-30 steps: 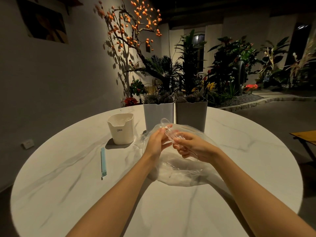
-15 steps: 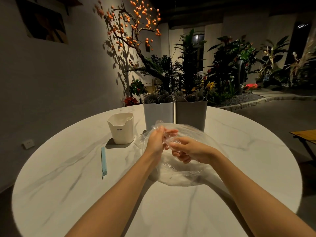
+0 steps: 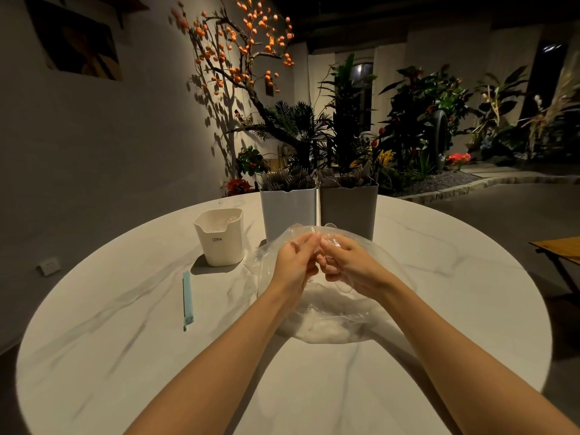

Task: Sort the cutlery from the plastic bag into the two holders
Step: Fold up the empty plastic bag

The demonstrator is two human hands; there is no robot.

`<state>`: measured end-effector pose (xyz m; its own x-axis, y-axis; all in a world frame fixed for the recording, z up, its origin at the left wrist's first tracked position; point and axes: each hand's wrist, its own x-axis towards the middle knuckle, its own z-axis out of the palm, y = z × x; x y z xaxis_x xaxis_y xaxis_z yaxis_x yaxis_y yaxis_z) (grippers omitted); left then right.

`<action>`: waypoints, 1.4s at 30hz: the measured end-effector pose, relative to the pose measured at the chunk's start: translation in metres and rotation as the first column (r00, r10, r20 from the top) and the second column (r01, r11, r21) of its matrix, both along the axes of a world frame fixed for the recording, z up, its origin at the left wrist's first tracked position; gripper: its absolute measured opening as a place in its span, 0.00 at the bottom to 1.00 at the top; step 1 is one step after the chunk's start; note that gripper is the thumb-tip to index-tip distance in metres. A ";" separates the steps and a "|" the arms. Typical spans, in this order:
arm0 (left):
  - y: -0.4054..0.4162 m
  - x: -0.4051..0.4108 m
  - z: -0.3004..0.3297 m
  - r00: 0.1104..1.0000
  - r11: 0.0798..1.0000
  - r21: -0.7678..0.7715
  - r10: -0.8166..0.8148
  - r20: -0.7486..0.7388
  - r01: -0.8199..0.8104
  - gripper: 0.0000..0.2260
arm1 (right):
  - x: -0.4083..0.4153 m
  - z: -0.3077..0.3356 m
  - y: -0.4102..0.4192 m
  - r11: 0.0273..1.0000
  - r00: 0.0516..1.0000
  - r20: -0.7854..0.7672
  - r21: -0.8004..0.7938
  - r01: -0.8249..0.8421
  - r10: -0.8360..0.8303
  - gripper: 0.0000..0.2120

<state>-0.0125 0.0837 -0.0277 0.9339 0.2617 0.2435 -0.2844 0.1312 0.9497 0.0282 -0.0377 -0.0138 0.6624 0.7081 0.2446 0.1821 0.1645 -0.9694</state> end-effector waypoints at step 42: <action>0.016 -0.011 0.002 0.950 0.973 0.121 -0.159 -0.270 0.197 0.10 | 0.019 -0.002 -0.016 0.984 0.983 -0.049 -0.042 0.173 -0.175 0.13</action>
<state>-0.0239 0.0998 -0.0254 0.9978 0.0654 0.0126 -0.0135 0.0128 0.9998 0.0468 -0.0541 -0.0158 0.7876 0.5888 0.1818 0.1536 0.0980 -0.9833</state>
